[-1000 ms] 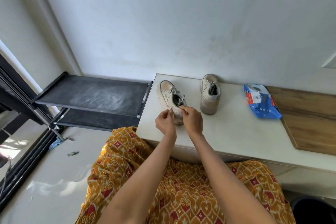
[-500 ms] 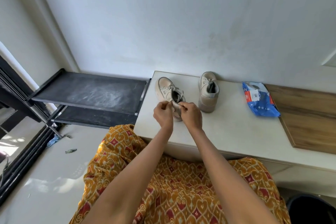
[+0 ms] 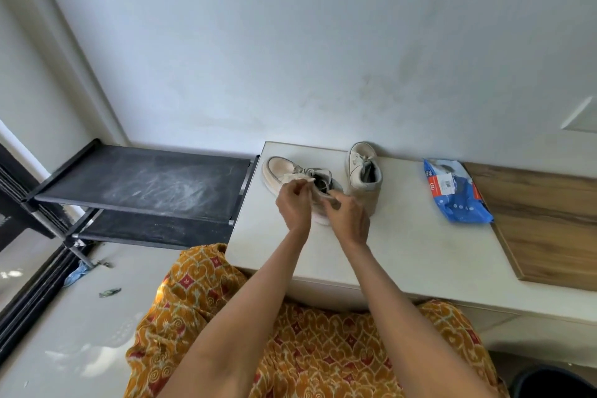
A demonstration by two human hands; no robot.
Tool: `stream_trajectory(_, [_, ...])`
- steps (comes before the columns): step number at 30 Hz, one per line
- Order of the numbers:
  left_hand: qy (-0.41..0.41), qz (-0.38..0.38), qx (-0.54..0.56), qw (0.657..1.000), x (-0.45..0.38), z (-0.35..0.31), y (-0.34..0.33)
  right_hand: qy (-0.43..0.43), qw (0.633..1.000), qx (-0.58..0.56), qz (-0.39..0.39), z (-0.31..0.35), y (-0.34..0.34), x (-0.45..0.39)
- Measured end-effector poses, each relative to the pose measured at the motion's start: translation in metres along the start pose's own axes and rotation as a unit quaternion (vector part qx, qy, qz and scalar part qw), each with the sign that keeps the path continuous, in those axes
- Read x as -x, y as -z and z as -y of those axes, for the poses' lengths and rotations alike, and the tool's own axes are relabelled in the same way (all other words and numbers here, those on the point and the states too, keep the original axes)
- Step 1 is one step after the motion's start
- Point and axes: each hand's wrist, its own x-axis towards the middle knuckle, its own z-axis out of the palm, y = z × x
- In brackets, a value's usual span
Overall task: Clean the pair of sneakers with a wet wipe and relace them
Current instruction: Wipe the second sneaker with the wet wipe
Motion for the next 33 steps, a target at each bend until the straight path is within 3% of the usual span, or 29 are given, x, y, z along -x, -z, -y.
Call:
stream_trajectory(9, [-0.048,-0.004,-0.073,0.996,-0.028,0.018,-0.015,0.008,1.000,-0.003,0.001,-0.003,-0.007,-0.010])
stream_trajectory(13, [0.019,-0.054,-0.071,0.996,-0.050,0.023,-0.007,0.033,0.999,-0.005,-0.013,-0.007,-0.009,-0.010])
stream_trajectory(21, [0.072,-0.133,-0.032,0.988,-0.122,0.017,0.022,0.066,0.997,-0.002,-0.048,-0.019,-0.017,-0.016])
stream_trajectory(27, [0.016,-0.003,-0.113,0.993,-0.152,0.027,0.016,0.090,0.994,-0.017,-0.061,-0.024,-0.020,-0.021])
stream_trajectory(33, [-0.060,-0.007,-0.134,0.989,-0.129,0.039,0.018,0.087,0.993,-0.029,-0.073,-0.023,-0.021,-0.020])
